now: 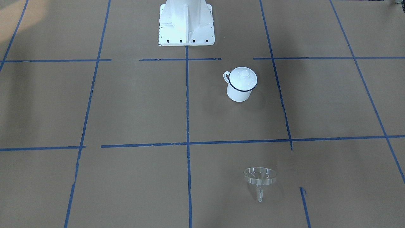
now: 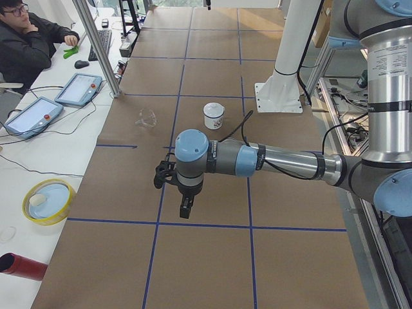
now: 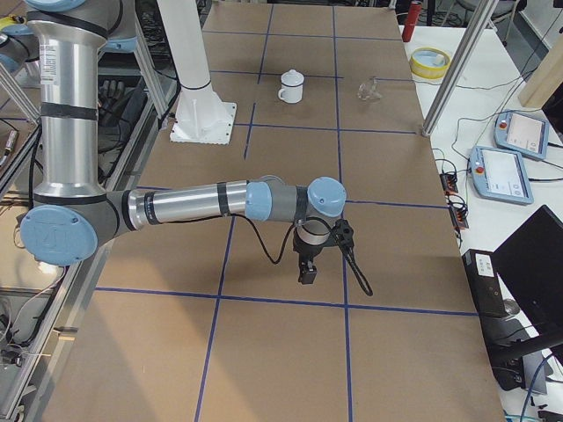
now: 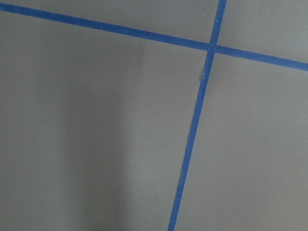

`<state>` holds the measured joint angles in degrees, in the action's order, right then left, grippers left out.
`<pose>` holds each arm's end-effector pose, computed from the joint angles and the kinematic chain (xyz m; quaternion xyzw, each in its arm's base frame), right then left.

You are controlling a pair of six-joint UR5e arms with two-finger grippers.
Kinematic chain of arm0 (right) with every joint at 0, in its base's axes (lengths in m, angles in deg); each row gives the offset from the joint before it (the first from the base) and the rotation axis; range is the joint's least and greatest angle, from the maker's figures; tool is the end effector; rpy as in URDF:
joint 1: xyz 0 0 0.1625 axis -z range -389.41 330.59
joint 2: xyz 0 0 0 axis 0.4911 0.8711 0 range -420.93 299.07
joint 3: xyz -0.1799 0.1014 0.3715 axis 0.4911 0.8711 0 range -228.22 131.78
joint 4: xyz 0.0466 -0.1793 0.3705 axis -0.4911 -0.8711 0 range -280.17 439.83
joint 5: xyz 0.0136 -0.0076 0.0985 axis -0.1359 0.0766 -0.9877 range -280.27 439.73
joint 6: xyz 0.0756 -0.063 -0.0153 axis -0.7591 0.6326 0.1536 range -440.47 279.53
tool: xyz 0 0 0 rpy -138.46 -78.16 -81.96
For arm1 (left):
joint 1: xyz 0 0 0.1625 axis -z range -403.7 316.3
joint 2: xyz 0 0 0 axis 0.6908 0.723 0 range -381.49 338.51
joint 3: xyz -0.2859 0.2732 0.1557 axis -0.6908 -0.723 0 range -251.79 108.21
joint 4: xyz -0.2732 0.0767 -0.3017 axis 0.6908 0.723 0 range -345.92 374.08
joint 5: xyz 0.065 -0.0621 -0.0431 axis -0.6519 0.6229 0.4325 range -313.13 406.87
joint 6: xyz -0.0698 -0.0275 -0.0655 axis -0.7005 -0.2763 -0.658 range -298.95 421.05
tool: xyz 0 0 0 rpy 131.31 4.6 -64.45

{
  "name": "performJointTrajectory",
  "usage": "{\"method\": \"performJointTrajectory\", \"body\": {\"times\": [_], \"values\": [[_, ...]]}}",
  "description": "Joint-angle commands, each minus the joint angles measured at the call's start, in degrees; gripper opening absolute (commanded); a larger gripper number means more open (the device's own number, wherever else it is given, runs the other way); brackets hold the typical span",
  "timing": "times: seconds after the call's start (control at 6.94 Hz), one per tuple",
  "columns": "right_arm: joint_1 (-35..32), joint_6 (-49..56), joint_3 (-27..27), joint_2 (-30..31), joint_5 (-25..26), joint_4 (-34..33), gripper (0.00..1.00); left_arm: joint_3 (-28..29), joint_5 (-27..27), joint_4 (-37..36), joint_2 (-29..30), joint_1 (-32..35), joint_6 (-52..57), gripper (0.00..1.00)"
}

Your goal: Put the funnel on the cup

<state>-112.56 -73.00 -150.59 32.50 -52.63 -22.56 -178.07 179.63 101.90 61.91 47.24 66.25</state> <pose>0.0111 -0.4617 0.6053 -0.0261 -0.3613 -0.1055 0.9261 -0.0729 -0.4449 0.5782 0.0803 0.3600 0.0583 0.9277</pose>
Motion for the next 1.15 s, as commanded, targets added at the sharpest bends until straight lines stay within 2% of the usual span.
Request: {"method": "performJointTrajectory", "body": {"times": [0.0,0.29,0.43,0.58,0.72,0.86,1.01], "values": [[0.0,0.0,-0.02,-0.09,0.0,0.0,1.0,0.28,-0.31,2.51,5.25,-0.41,-0.36,1.0],[0.0,0.0,-0.02,0.0,0.0,0.0,1.0,0.45,-0.58,9.69,7.38,-0.32,-0.71,1.0],[0.0,0.0,0.06,0.0,0.0,0.0,1.0,2.46,-0.05,16.79,6.78,-0.15,-4.37,1.0],[0.0,0.0,-0.02,0.0,0.0,0.0,1.0,2.31,0.04,19.12,6.78,-0.32,-11.71,1.0],[0.0,0.0,-0.02,0.0,0.0,0.0,1.0,1.35,0.82,21.67,7.21,-3.45,-14.4,1.0],[0.0,0.0,-0.02,0.0,0.0,0.0,1.0,1.34,6.23,21.78,7.3,-8.53,-20.25,1.0],[0.0,0.0,0.06,0.0,0.0,0.0,1.0,-1.09,6.54,22.22,8.09,-13.89,-31.8,1.0]]}}
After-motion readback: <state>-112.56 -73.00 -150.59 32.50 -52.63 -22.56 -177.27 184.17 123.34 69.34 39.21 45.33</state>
